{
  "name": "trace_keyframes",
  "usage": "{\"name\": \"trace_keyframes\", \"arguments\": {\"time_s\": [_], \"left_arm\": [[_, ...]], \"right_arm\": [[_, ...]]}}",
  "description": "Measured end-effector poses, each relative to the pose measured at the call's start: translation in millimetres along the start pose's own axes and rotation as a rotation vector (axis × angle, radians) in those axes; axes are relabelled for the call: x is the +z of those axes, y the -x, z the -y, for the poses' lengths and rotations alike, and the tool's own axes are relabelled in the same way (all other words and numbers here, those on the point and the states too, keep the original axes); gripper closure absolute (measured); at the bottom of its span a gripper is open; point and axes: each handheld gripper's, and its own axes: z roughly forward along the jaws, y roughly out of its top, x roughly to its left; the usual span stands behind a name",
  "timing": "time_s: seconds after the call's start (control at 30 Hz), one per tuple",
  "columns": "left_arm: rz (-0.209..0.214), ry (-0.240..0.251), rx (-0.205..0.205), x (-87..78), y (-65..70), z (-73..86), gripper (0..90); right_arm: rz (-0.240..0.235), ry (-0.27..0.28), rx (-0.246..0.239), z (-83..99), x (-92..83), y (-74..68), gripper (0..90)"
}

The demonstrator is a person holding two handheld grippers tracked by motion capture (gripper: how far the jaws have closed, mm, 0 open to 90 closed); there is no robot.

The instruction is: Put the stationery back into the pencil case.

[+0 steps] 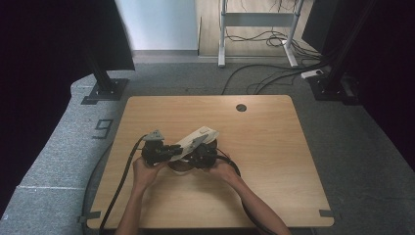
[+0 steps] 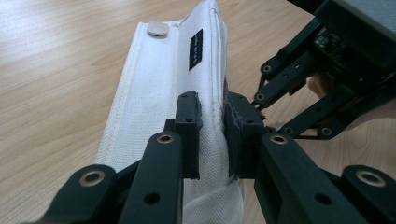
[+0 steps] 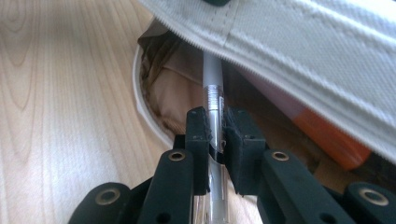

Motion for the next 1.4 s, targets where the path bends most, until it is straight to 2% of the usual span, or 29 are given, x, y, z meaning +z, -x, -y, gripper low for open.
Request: {"name": "trace_keyframes", "arguments": {"time_s": [0.27, 0.37, 0.5, 0.8, 0.97, 1.07, 1.23, 1.4], "left_arm": [[0.001, -0.003, 0.000, 0.0, -0.3, 0.2, 76.4], [0.001, -0.003, 0.000, 0.0, -0.3, 0.2, 76.5], [0.002, -0.004, 0.000, 0.0, -0.4, 0.2, 76.5], [0.003, -0.005, -0.001, 0.1, -0.7, 0.3, 76.4], [0.006, -0.005, -0.001, 0.2, -1.1, 0.4, 76.4], [0.007, -0.005, -0.002, 0.3, -1.3, 0.4, 76.4], [0.008, -0.005, -0.002, 0.4, -1.1, 0.4, 76.3], [0.008, -0.006, -0.001, 0.5, -0.9, 0.4, 76.3]], "right_arm": [[-0.008, -0.008, 0.014, -3.5, 13.7, 2.3, 77.3], [-0.022, -0.006, 0.019, -1.4, 15.8, 3.3, 72.6], [-0.009, 0.001, 0.031, 2.3, 7.5, 4.8, 65.3], [0.005, 0.003, 0.047, 17.3, -15.5, 4.8, 58.4], [0.017, -0.013, 0.063, 38.3, -23.7, 3.2, 58.1], [0.020, -0.017, 0.069, 44.6, -25.8, 2.9, 58.8], [0.028, -0.036, 0.079, 54.7, -25.6, 5.7, 67.6], [0.044, -0.039, 0.084, 56.2, -22.9, 10.5, 73.5]]}}
